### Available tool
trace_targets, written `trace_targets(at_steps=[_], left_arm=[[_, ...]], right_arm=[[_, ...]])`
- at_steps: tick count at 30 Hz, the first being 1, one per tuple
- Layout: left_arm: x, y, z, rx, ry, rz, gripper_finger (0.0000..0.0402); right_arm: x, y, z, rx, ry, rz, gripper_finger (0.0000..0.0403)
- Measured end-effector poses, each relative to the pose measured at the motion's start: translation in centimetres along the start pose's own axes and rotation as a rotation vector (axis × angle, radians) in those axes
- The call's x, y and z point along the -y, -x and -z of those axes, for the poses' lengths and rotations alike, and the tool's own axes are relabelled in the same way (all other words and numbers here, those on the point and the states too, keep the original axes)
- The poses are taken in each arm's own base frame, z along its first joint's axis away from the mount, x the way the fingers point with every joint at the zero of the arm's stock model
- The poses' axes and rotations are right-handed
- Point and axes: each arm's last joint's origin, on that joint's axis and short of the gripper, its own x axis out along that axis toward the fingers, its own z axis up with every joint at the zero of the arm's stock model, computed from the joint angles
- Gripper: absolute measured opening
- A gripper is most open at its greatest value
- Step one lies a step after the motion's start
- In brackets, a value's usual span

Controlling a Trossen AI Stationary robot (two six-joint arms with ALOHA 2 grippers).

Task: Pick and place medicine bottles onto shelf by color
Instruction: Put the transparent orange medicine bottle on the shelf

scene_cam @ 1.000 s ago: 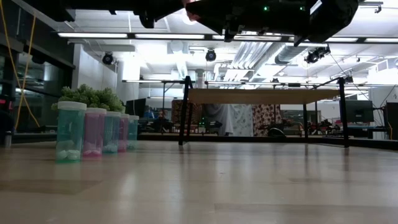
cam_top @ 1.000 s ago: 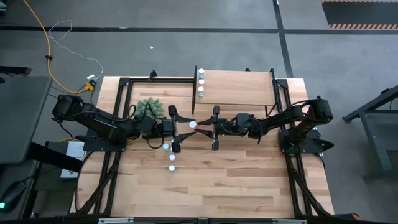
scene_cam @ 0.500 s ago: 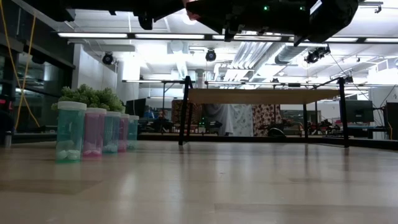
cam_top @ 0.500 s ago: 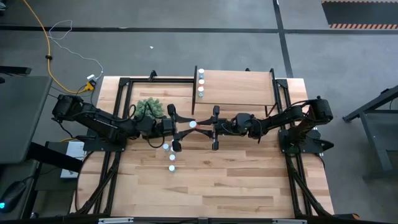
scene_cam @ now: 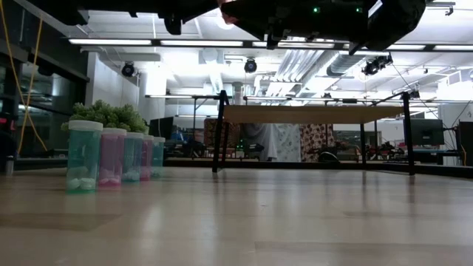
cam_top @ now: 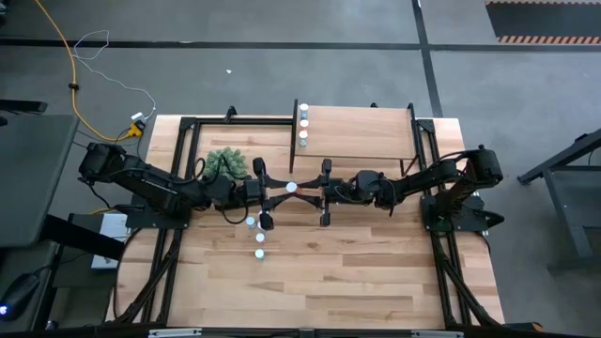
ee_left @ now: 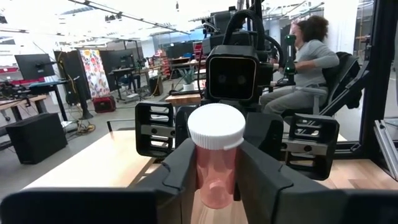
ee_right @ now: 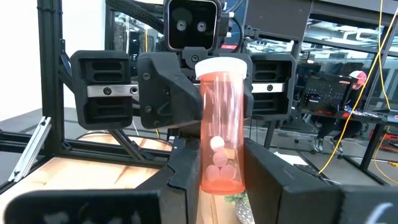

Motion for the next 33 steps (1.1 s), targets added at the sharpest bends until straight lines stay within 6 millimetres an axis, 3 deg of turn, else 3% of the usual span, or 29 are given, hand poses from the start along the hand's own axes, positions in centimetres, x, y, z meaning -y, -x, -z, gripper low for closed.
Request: trace_targets(at_steps=[18,33], left_arm=[[0.00,-0.02,0.00,0.000,0.000,-0.002,0.0090],[-0.16,-0.01,0.20,-0.029,-0.036,-0.060,0.0090]], right_arm=[[0.00,-0.01,-0.01,0.000,-0.015,0.004,0.0090],[0.20,0.05,0.18,-0.045,-0.016,0.059,0.0221]])
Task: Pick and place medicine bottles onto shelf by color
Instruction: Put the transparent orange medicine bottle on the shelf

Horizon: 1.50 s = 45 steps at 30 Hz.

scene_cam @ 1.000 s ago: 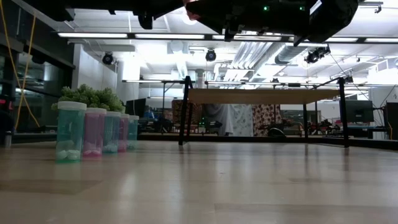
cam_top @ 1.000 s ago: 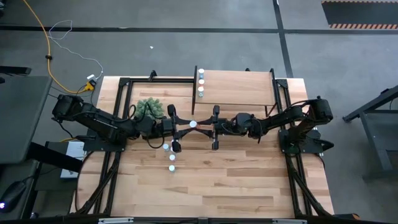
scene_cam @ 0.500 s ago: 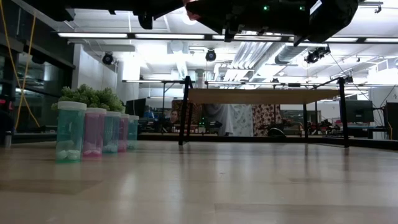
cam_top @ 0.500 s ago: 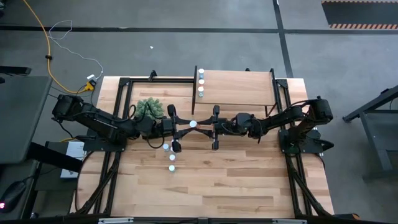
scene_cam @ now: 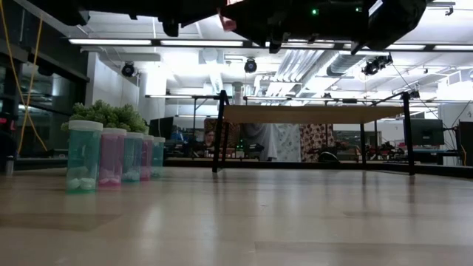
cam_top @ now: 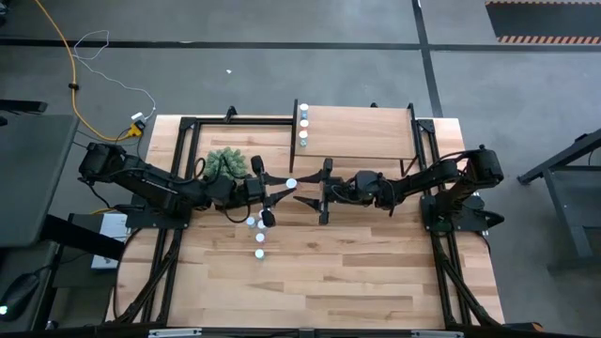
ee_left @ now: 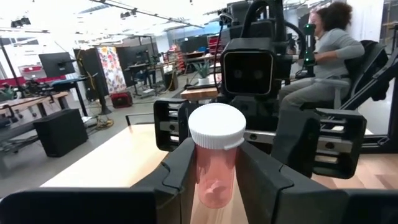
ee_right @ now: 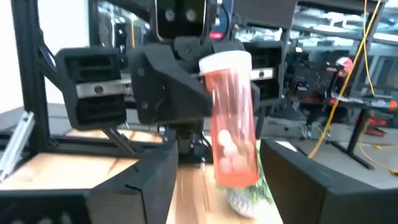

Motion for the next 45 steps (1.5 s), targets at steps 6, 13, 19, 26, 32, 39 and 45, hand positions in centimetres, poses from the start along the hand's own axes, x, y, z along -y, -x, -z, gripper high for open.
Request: trace_targets(at_steps=[6,13,19,26,32,39,45], left_arm=[[0.0,0.2,0.2,-0.042,-0.027,0.006,0.0090],[-0.3,1.0,0.1,-0.119,-0.012,0.050,0.0090],[-0.8,0.7,0.6,-0.150,0.064,0.167,0.0090],[-1.6,0.4,1.2,-0.191,0.141,0.232,0.0090],[-1.8,0.3,1.3,-0.192,0.161,0.235,0.0090],[-1.8,0.3,1.3,-0.192,0.167,0.237,0.0090],[-1.7,0.3,1.4,-0.210,0.163,0.238,0.0090]], right_arm=[[0.3,0.5,-0.4,-0.074,0.012,0.024,0.0226],[0.4,1.5,-0.8,-0.195,0.005,0.002,0.0226],[0.2,1.5,-0.8,-0.189,-0.025,-0.071,0.0226],[0.0,1.5,-0.9,-0.183,-0.080,-0.142,0.0226],[0.1,1.5,-0.8,-0.191,-0.140,-0.175,0.0226],[0.5,0.6,0.9,-0.225,-0.187,-0.155,0.0226],[0.4,-1.3,0.8,-0.215,-0.191,-0.195,0.0226]])
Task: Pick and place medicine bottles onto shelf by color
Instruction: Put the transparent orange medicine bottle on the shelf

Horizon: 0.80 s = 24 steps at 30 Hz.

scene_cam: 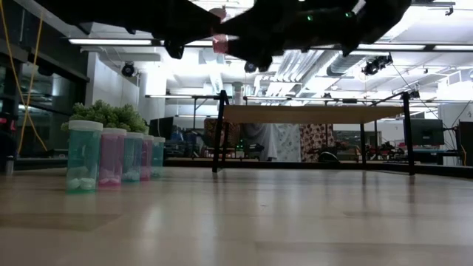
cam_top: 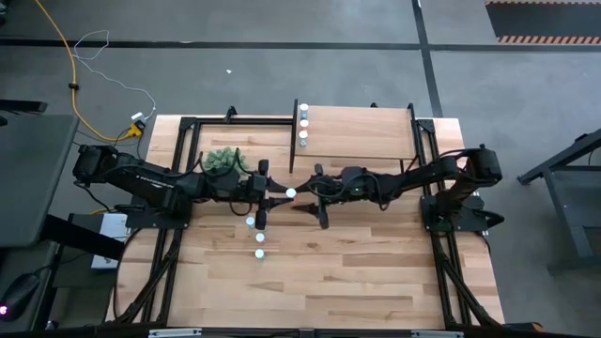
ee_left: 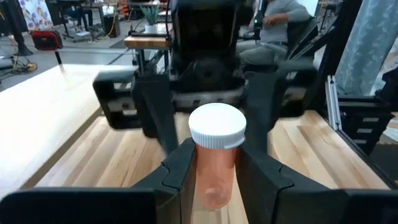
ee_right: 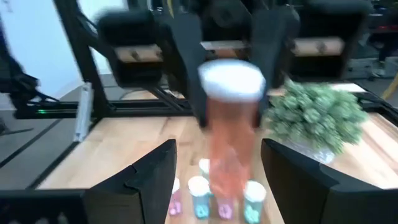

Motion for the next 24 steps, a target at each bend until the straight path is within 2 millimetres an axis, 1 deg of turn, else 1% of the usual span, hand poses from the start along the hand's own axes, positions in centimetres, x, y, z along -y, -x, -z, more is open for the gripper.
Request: trace_targets(at_steps=[3,11,13,20,24], left_arm=[[0.00,0.00,0.12,-0.012,-0.001,0.000,0.0090],[0.00,0.00,0.06,-0.005,0.000,-0.002,0.0090],[0.00,0.00,0.02,0.000,0.000,-0.002,0.0090],[0.02,0.01,-0.02,0.003,0.000,0.001,0.0090],[0.02,0.01,-0.02,0.003,0.001,0.002,0.0090]], right_arm=[[-0.13,-0.34,-0.52,-0.017,-0.001,-0.012,0.0226],[-0.48,-0.49,-0.52,-0.038,-0.001,-0.018,0.0221],[-0.48,-0.49,-0.51,-0.039,-0.001,-0.017,0.0208],[-0.37,-0.49,-0.52,-0.038,0.000,0.014,0.0127],[-0.37,-0.49,-0.52,-0.037,0.000,0.017,0.0093]])
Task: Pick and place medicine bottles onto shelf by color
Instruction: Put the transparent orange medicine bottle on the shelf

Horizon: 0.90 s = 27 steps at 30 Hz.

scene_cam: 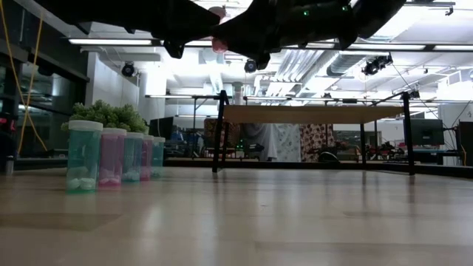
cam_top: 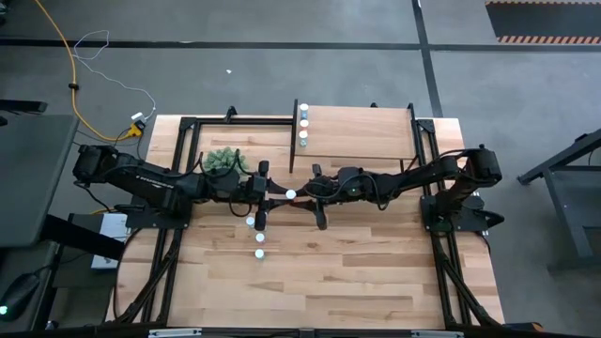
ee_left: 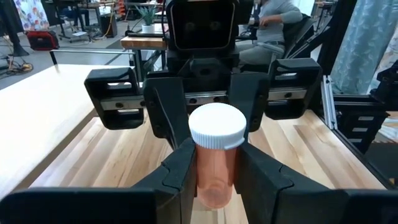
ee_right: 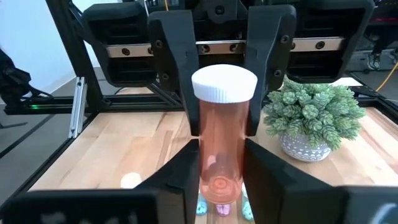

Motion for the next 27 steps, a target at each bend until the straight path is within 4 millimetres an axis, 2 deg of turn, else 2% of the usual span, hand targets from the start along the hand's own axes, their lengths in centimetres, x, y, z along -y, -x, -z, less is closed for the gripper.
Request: trace_targets(at_steps=[3,13,20,27], left_arm=[[0.0,0.0,0.0,0.000,0.000,-0.001,0.0090],[0.0,0.0,-0.1,0.011,-0.005,-0.001,0.0092],[0.0,0.1,-0.1,0.000,-0.009,-0.005,0.0134],[-0.2,1.8,-0.9,-0.022,-0.018,-0.012,0.0161]], right_arm=[[0.0,0.0,0.0,0.000,0.000,0.000,0.0083],[0.0,0.0,0.0,0.002,0.001,-0.001,0.0089],[0.0,0.0,0.2,-0.024,0.017,-0.004,0.0086],[0.0,0.2,0.4,-0.065,0.036,-0.005,0.0086]])
